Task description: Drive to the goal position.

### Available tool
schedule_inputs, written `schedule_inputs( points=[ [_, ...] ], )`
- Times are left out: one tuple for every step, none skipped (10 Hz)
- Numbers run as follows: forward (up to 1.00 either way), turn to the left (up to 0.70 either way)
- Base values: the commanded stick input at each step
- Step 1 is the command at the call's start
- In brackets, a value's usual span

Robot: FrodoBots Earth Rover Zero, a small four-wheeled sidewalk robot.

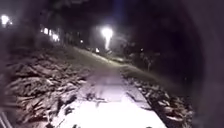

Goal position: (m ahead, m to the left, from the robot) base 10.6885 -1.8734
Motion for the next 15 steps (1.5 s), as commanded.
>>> schedule_inputs(
  points=[
    [0.45, 0.00],
    [0.45, 0.00],
    [0.45, 0.00],
    [0.45, 0.00],
    [0.45, 0.00],
    [0.45, 0.00],
    [0.45, 0.00],
    [0.45, 0.00],
    [0.45, 0.00],
    [0.45, 0.00],
    [0.45, 0.00],
    [0.45, 0.00],
    [0.45, 0.00],
    [0.45, 0.00],
    [0.45, 0.00]
  ],
)
